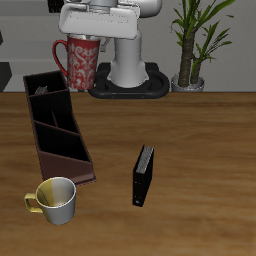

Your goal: Place the yellow book into the right desk caddy's right compartment and place the red mug into the right desk caddy's left compartment

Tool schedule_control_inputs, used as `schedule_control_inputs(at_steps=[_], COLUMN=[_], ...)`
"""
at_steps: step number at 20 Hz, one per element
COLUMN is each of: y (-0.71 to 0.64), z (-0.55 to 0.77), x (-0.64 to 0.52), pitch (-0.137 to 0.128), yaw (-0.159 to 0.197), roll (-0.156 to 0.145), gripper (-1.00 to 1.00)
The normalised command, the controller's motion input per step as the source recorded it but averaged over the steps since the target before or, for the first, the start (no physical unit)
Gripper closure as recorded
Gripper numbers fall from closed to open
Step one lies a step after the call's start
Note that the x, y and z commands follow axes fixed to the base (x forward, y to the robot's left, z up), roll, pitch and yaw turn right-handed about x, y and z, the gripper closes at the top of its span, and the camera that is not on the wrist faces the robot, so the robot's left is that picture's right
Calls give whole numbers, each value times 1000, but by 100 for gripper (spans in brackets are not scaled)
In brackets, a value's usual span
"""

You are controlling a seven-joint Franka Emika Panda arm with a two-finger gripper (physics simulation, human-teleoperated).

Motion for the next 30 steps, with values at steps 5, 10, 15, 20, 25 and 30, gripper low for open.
schedule_control_inputs(at_steps=[5, 10, 15, 20, 25, 30], y=[-425, -304, 89, 120, 41, 60], z=[-40, -113, -333, -275, -140, 7], x=[108, 166, 139, 185, 122, 146], pitch=[12, 6, 16, 10, 1, -6], yaw=[-18, -51, -21, -14, -6, -60], roll=[-37, -29, 15, 3, 20, 27], gripper=[100, 100, 100, 100, 100, 100])
